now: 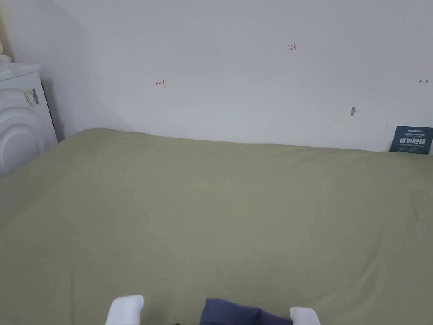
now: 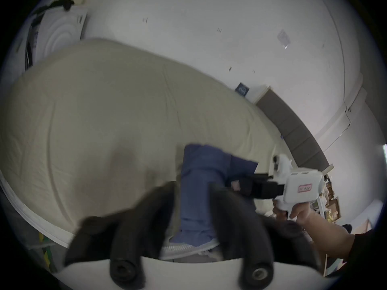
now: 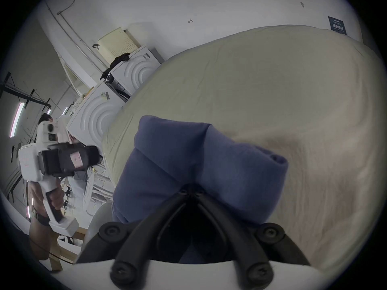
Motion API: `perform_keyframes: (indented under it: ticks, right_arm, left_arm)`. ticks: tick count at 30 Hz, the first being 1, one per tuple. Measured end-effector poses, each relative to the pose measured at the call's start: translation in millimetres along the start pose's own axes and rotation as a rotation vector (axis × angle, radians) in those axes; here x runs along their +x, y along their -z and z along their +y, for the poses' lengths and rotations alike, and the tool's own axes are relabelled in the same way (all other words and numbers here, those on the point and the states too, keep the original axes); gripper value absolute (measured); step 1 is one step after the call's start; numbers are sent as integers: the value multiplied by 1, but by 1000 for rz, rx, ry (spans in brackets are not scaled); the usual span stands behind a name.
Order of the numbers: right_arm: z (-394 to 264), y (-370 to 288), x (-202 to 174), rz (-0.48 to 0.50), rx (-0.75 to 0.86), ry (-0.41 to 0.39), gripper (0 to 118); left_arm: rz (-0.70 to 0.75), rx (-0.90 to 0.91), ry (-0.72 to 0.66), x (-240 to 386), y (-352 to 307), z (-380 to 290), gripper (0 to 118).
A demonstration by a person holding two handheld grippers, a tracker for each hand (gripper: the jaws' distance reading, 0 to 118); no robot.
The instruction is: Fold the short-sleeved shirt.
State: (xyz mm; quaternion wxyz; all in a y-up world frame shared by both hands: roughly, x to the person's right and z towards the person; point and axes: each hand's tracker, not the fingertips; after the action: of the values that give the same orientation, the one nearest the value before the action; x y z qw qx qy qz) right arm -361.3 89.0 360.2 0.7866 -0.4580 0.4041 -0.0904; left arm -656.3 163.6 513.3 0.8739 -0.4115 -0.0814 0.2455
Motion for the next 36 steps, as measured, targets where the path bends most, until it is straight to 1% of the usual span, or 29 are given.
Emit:
perform_keyframes:
  ticks: [3,4,5,6,7,8,9,10,11,13,14,15,16,17,18,19,20,23,25,26,28,30,31,32,34,35,36]
  right_arm:
    - [1,-1,4,18,-5,11,1]
    - [1,-1,5,23,-6,11,1]
    - [0,-1,5,29,-4,14,1]
    - [0,-1,5,33,-2,18,1]
    - [0,-1,6,36,-3,24,1]
    - [0,-2,7,41,-1,29,1]
    - [-1,-2,7,44,0,34,1]
    - [-2,-2,7,45,2,35,1]
    - [-3,-2,8,48,9,37,1]
    - [-4,-3,9,54,16,43,1]
    - [-4,-3,9,55,17,45,1]
    - [-4,-3,9,52,18,43,1]
    - [-4,-4,9,49,21,40,1]
    - [-4,-4,10,51,23,41,1]
    - [-5,-4,10,54,21,41,1]
    - [-5,-4,10,52,22,36,1]
    - [-6,-5,9,55,29,31,1]
    - [-6,-6,6,54,41,15,1]
    - [-6,-10,6,70,60,13,1]
    - [-6,-11,5,73,64,15,1]
    - [-5,-12,5,82,72,18,1]
    - [-4,-12,6,83,72,20,1]
    - [-3,-11,9,89,70,33,1]
    - [-3,-9,11,79,70,40,1]
    - [-3,-6,15,-41,68,46,1]
    - [-3,-6,19,-41,70,82,1]
    - [-5,-9,22,27,105,125,1]
  left_arm:
    - [-54,-42,-43,-8,22,-5,99]
    - [-105,-57,-56,-10,30,-5,105]
    - [-111,-89,-82,-11,41,-4,109]
    - [-89,-107,-104,-12,47,-7,109]
    - [-107,-135,-113,-15,58,-8,108]
    - [-89,-147,-119,-16,67,-11,98]
    - [-87,-101,-116,-15,70,-15,77]
    - [-135,-55,-131,-19,71,-16,35]
    - [-174,-29,-163,-18,69,-15,26]
    - [-262,-27,-240,-19,66,-15,26]
    - [-337,-63,-297,-18,63,-14,26]
    - [-267,-65,-308,-15,64,-15,26]
    - [-189,-47,-267,-11,65,-18,26]
    - [-172,-32,-207,-13,67,-22,26]
    - [-200,-42,-232,-16,66,-25,26]
    - [-251,-43,-293,-23,66,-22,26]
    - [-253,-56,-315,-27,66,-18,26]
    - [-229,-64,-256,-27,67,-13,26]
    - [-236,-68,-257,-32,63,-6,26]
    - [-218,-70,-266,-24,53,-4,26]
    - [-222,-59,-260,-34,43,4,26]
    - [-182,-51,-256,-58,34,14,26]
    - [-144,-40,-267,-67,28,20,26]
    - [-128,-20,-337,-77,22,27,26]
    - [-105,3,-382,-94,6,38,26]
    - [-84,1,-338,-104,-5,44,26]
    - [-48,11,-310,-113,-15,49,26]
